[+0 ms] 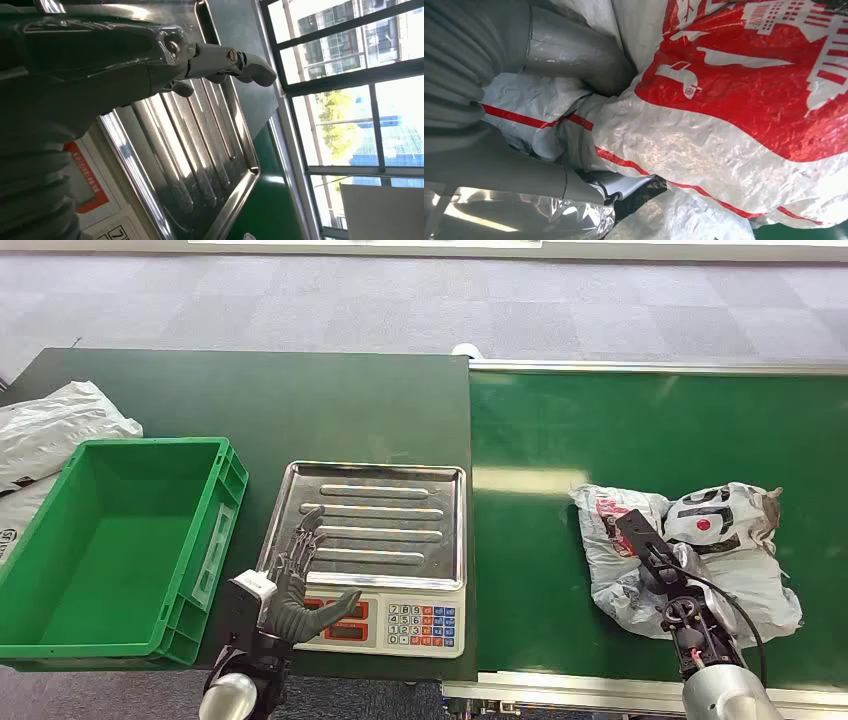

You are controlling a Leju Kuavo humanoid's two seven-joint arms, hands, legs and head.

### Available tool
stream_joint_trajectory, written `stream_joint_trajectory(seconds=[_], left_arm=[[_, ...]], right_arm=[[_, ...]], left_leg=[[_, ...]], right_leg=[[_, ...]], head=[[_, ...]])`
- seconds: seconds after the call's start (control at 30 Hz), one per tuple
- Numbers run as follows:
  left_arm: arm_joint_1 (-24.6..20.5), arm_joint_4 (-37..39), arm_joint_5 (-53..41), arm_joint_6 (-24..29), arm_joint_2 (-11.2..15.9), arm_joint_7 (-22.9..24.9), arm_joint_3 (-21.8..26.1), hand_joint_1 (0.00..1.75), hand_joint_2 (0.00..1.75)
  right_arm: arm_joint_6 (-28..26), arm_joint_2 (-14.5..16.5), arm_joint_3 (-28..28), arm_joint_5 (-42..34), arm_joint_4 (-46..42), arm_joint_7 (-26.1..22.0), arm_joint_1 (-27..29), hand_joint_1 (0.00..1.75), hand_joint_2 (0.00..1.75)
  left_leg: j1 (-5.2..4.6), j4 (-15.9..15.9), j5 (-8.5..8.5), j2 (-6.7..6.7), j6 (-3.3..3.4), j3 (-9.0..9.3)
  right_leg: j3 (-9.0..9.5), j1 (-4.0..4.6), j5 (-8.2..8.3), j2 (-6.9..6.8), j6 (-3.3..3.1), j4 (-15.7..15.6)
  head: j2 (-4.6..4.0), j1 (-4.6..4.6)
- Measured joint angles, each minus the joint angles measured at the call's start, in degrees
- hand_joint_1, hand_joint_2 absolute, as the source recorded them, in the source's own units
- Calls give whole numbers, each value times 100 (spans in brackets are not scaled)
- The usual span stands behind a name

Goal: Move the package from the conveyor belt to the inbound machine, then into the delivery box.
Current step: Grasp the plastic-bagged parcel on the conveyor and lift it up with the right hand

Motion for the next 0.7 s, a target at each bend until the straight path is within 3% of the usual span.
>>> stream_joint_trajectory(seconds=[0.2, 0.37, 0.5, 0.7], left_arm=[[146, -298, 313, 298, -79, -477, 174, 0, 175], [239, -536, 657, 544, -125, -760, 309, 0, 175], [246, -557, 685, 618, -125, -838, 314, 0, 175], [247, -557, 684, 635, -125, -866, 313, 0, 175]], right_arm=[[-205, 224, -71, -631, -145, -1237, -11, 175, 175], [-476, 424, -324, -1824, -584, -2174, 0, 175, 175], [-349, 561, -454, -2627, -1165, -2352, 116, 175, 175], [-303, 660, -496, -2772, -1648, -2392, 267, 175, 175]], left_leg=[[0, 0, 1, -2, 0, -4], [0, 0, 1, -5, -1, -7], [-1, 0, 1, -5, -1, -7], [-1, 0, 1, -6, 0, -6]], right_leg=[[-2, 0, 0, -2, 0, 0], [-5, 0, 0, -3, 0, 1], [-5, -1, -1, -2, 0, 1], [-6, -1, 0, -2, 0, 0]], head=[[0, -1], [0, 0], [0, 0], [0, 0]])
